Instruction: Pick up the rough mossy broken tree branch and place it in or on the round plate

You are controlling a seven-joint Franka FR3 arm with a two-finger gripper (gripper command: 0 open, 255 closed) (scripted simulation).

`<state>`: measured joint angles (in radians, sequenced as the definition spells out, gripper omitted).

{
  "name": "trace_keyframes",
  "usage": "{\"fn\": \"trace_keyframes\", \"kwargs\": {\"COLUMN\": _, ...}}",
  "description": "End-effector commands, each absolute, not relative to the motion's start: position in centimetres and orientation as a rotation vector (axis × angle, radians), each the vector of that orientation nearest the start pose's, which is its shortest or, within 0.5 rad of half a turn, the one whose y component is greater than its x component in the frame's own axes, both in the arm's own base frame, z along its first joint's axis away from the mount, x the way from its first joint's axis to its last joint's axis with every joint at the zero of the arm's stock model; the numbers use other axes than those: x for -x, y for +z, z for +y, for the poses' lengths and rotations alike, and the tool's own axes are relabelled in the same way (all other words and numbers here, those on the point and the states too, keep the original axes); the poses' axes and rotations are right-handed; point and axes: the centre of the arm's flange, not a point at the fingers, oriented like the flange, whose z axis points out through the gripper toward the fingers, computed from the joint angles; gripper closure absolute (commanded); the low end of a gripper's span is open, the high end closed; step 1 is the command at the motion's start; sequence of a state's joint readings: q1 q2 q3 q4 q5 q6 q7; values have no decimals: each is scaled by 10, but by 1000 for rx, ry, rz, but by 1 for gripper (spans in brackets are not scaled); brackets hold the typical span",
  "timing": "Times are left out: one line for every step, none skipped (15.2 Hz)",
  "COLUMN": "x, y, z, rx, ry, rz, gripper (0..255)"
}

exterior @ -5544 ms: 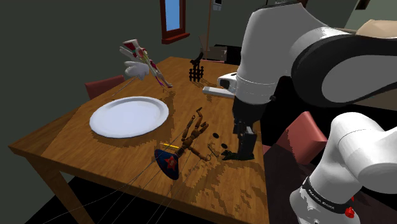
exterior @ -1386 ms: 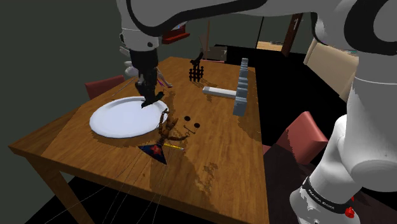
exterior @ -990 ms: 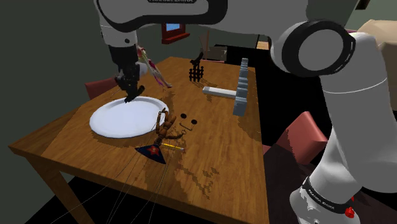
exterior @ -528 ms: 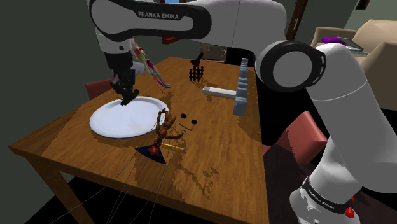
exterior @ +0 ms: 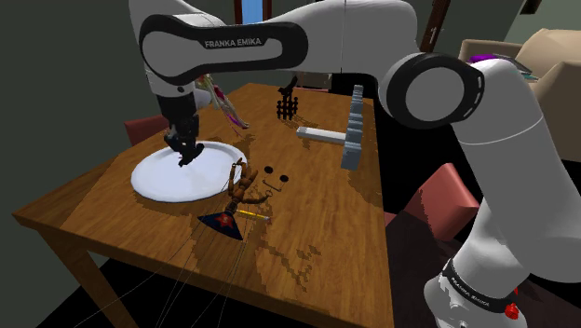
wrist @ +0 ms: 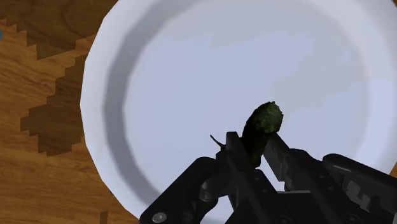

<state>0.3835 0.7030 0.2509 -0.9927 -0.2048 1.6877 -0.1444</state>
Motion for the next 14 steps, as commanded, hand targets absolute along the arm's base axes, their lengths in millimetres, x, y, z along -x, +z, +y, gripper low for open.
{"fn": "trace_keyframes", "kwargs": {"x": -646, "y": 444, "z": 371, "rx": 2967, "ry": -16, "rz": -1154, "gripper": 255}}
{"fn": "trace_keyframes", "kwargs": {"x": -646, "y": 444, "z": 371, "rx": 2966, "ry": -16, "rz": -1154, "gripper": 255}}
{"fn": "trace_keyframes", "kwargs": {"x": -646, "y": 444, "z": 371, "rx": 2967, "ry": -16, "rz": -1154, "gripper": 255}}
{"fn": "trace_keyframes", "kwargs": {"x": -646, "y": 444, "z": 371, "rx": 2967, "ry": -16, "rz": -1154, "gripper": 255}}
{"fn": "trace_keyframes", "kwargs": {"x": -646, "y": 444, "z": 371, "rx": 2967, "ry": -16, "rz": -1154, "gripper": 255}}
{"fn": "trace_keyframes", "kwargs": {"x": -646, "y": 444, "z": 371, "rx": 2967, "ry": -16, "rz": -1154, "gripper": 255}}
{"fn": "trace_keyframes", "kwargs": {"x": -646, "y": 444, "z": 371, "rx": 2967, "ry": -16, "rz": -1154, "gripper": 255}}
{"fn": "trace_keyframes", "kwargs": {"x": -646, "y": 444, "z": 371, "rx": 2967, "ry": -16, "rz": -1154, "gripper": 255}}
{"fn": "trace_keyframes", "kwargs": {"x": -646, "y": 445, "z": 370, "rx": 2967, "ry": -16, "rz": -1154, "gripper": 0}}
{"fn": "trace_keyframes", "kwargs": {"x": -647, "y": 446, "z": 370, "rx": 2967, "ry": -16, "rz": -1154, "gripper": 0}}
{"fn": "trace_keyframes", "kwargs": {"x": -648, "y": 446, "z": 370, "rx": 2967, "ry": -16, "rz": -1154, "gripper": 0}}
{"fn": "trace_keyframes", "kwargs": {"x": -648, "y": 446, "z": 370, "rx": 2967, "ry": -16, "rz": -1154, "gripper": 0}}
{"fn": "trace_keyframes", "kwargs": {"x": -648, "y": 447, "z": 370, "rx": 2967, "ry": -16, "rz": -1154, "gripper": 0}}
{"fn": "trace_keyframes", "kwargs": {"x": -646, "y": 444, "z": 371, "rx": 2967, "ry": -16, "rz": -1154, "gripper": 0}}
